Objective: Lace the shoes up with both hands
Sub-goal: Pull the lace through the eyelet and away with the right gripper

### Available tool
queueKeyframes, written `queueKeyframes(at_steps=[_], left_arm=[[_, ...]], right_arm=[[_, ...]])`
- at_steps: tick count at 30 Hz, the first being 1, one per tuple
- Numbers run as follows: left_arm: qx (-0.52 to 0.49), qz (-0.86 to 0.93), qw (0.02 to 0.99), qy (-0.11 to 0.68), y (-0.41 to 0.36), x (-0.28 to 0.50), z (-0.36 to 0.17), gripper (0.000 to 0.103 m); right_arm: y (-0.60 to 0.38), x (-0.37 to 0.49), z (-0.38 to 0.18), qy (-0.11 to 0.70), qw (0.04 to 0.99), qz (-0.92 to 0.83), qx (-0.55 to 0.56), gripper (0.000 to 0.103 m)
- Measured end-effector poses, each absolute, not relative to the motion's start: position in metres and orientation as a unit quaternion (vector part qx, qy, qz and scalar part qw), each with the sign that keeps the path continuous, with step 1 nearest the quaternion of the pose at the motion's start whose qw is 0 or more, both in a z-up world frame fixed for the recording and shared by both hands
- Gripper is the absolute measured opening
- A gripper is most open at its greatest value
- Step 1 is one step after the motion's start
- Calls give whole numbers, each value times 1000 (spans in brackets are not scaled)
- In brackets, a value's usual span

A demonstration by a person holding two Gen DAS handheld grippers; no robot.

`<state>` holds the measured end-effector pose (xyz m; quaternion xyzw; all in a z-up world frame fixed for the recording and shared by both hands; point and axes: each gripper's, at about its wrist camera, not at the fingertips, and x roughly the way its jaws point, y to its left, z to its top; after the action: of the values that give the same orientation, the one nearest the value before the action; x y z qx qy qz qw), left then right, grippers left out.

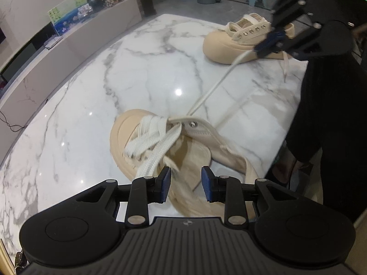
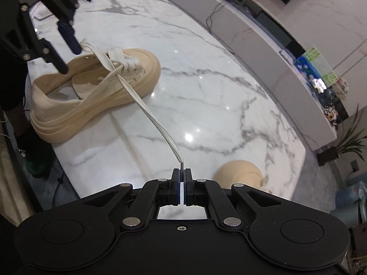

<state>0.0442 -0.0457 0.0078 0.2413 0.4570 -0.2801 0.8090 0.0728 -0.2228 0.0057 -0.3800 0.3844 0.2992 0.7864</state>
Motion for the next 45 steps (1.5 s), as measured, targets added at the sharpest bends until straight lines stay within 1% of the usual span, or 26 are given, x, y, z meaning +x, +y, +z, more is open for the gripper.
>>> queueKeyframes(at_steps=[5, 14, 27, 36, 45], left_arm=[[257, -254, 810, 462, -42, 48, 3, 28], [240, -243, 812, 473, -22, 48, 6, 28], [229, -243, 816, 472, -18, 54, 4, 30], [231, -230, 823, 466, -17, 55, 5, 30], [209, -256, 837, 435, -21, 48, 24, 30]], right_arm=[[-237, 65, 12, 389, 792, 281, -377, 1], [-252, 61, 19, 394, 796, 262, -377, 1], [-287, 69, 22, 431, 798, 182, -379, 1], [-255, 54, 38, 396, 800, 241, -381, 1], [-198, 53, 33, 362, 775, 330, -399, 1]])
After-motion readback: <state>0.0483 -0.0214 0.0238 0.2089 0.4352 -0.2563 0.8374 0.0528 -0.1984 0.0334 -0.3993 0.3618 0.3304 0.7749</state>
